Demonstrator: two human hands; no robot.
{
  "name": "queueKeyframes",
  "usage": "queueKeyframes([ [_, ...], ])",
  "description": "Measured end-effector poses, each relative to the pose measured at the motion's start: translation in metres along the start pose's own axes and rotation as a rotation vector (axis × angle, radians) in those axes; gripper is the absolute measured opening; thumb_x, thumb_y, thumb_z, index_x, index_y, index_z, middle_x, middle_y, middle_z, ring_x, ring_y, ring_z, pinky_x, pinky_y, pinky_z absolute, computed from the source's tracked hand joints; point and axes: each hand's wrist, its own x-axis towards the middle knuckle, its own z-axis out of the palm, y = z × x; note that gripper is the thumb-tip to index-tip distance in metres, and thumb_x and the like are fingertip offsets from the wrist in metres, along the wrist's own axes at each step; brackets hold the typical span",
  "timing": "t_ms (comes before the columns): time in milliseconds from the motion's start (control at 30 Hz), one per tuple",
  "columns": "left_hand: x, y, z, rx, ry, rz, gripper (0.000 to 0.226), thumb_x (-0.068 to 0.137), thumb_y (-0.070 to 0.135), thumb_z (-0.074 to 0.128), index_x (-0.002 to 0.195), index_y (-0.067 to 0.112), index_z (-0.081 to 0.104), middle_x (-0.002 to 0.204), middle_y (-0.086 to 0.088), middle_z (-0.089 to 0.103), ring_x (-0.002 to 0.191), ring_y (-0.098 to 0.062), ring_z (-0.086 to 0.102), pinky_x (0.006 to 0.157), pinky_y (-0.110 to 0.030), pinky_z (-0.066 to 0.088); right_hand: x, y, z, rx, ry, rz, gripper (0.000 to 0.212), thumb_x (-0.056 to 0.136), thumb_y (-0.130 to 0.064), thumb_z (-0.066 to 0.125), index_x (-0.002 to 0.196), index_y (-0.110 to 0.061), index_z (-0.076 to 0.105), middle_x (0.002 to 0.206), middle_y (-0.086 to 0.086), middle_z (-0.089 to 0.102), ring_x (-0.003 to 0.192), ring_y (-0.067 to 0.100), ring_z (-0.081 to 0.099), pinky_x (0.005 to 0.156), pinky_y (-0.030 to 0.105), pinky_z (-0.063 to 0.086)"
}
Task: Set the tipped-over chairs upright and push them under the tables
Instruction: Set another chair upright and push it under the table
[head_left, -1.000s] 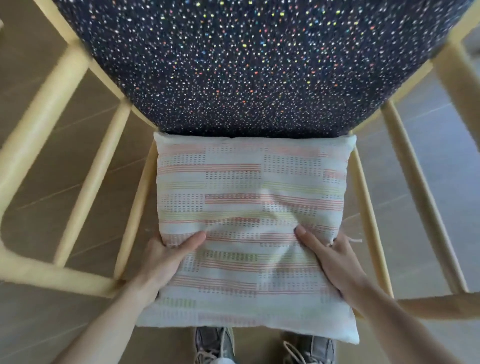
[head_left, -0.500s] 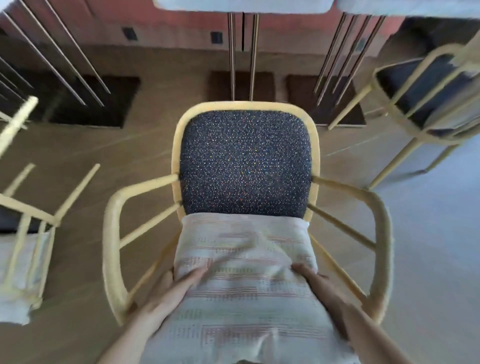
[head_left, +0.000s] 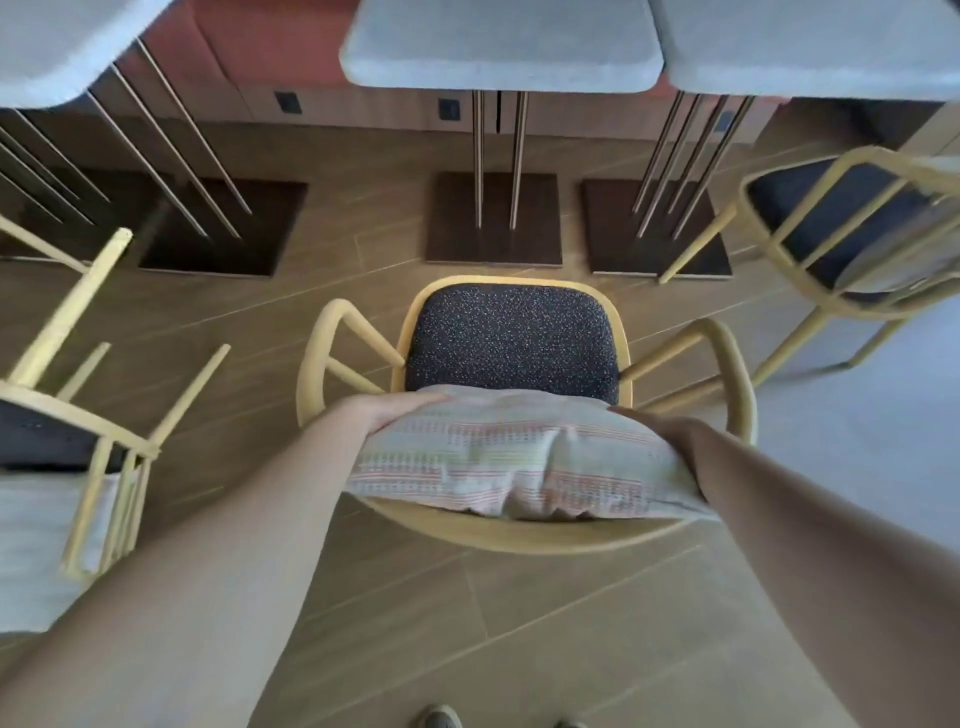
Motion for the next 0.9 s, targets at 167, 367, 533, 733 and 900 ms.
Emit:
queueKeyframes([
  [167,0.009,0.01,-0.01,0.033,-0.055,-0.005,0.056,0.093,0.066,0.063,0.11,0.013,0.067,0.092,-0.005,0.073,0.085,-0.023,0.068,0.082,-0.033,0.05,0.006,-0.005,-0.004,0.001,-0.041,0.063,0.075,0.094,-0.072,0.053,0.128,-0.007,0.067,0.114,0.014,0.075,0.088,0.028,0.069,0.074,0.032,0.051],
  [367,-0.058,-0.018,0.031,0.396,0.721,1.062,0.046,0.09,0.071,0.059,0.106,0.029,0.071,0.106,0.011,0.064,0.101,-0.009,0.057,0.088,-0.033,0.043,-0.064,0.015,0.018,-0.225,0.662,-0.808,0.051,0.096,-0.06,0.055,0.128,-0.022,0.068,0.117,0.003,0.069,0.103,0.021,0.066,0.088,0.034,0.05],
  [533,-0.095,-0.061,0.081,0.936,0.584,1.013,0.057,0.076,0.083,0.064,0.096,0.032,0.08,0.104,0.007,0.07,0.103,-0.02,0.059,0.089,-0.041,0.05,-0.129,0.071,0.086,-0.69,0.595,-1.158,0.04,0.087,-0.058,0.066,0.111,-0.027,0.074,0.104,-0.005,0.071,0.092,0.017,0.069,0.079,0.032,0.055],
  [733,-0.092,-0.034,0.122,1.222,0.522,0.739,0.034,0.097,0.047,0.064,0.119,0.023,0.072,0.122,-0.003,0.069,0.114,-0.03,0.069,0.098,-0.044,0.047,-0.106,0.048,0.116,-1.132,0.462,-0.872,0.043,0.097,-0.052,0.059,0.13,-0.024,0.063,0.121,0.005,0.072,0.109,0.032,0.07,0.094,0.042,0.053],
  [900,-0.085,-0.025,0.113,1.24,0.455,0.726,0.028,0.097,0.043,0.058,0.103,0.021,0.074,0.098,-0.007,0.077,0.089,-0.032,0.074,0.075,-0.04,0.048,-0.091,0.034,0.116,-1.222,0.436,-0.802,0.038,0.099,-0.053,0.05,0.113,-0.024,0.071,0.098,0.005,0.076,0.088,0.033,0.073,0.074,0.04,0.047],
])
